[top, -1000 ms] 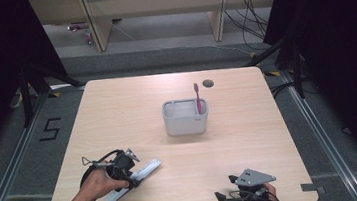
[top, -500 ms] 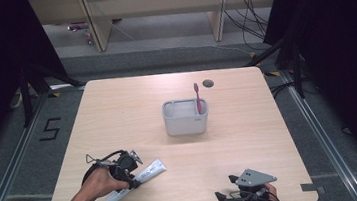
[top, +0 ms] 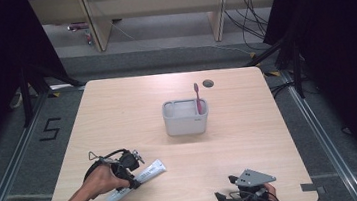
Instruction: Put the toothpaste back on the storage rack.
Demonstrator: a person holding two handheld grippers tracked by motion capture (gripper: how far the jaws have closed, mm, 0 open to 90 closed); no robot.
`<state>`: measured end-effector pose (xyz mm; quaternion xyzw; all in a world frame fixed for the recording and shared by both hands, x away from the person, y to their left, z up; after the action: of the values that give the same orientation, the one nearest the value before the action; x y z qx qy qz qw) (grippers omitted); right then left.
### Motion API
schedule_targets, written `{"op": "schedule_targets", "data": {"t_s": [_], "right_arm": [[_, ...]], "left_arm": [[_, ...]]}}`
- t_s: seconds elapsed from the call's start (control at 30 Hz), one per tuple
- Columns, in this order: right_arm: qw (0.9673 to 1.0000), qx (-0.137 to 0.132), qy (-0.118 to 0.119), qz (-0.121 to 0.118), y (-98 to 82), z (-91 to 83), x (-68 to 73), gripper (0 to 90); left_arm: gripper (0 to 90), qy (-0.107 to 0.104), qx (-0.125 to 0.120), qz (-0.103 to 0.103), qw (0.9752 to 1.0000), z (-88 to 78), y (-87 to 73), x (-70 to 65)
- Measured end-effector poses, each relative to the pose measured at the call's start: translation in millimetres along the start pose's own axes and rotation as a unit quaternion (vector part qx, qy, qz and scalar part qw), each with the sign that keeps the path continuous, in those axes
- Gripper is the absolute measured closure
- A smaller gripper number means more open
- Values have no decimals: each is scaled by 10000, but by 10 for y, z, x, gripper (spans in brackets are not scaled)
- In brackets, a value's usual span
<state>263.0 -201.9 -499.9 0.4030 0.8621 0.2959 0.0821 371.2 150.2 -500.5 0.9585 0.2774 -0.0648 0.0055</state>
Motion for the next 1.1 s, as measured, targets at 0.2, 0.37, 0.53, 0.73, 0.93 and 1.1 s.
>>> {"op": "schedule_targets", "data": {"t_s": [0.2, 0.37, 0.53, 0.73, 0.93, 1.1], "right_arm": [[10000, 11, 7, -67, 1, 4, -3, 281], [10000, -3, 28, -58, 0, 12, 4, 281], [10000, 11, 31, -80, -1, 3, -5, 281], [9998, 14, 176, 74, -8, 3, 13, 281], [9998, 34, 183, 81, -11, 2, 9, 281], [9999, -12, 113, -28, -9, 1, -11, 281]], "left_arm": [[749, 1, 220, 88, 9997, -6, 48, -1], [751, 116, 343, 183, 9992, -7, 75, -22], [753, 195, 495, 220, 9983, -13, 104, -38], [754, 347, 672, 238, 9969, -11, 149, -79], [756, 354, 679, 266, 9967, -12, 147, -79], [757, 378, 704, 335, 9962, -13, 147, -79]]}}
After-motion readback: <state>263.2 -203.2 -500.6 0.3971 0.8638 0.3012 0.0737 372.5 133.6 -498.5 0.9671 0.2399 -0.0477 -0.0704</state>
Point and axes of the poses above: each handheld gripper's, and its own axes: z roughly forward along the jaws, y roughly out of its top, x roughly to its left, the point moved 2 cm from there along z, roughly forward along the jaws, and after that the axes turned 14 degrees about x, right-handed, at the moved point
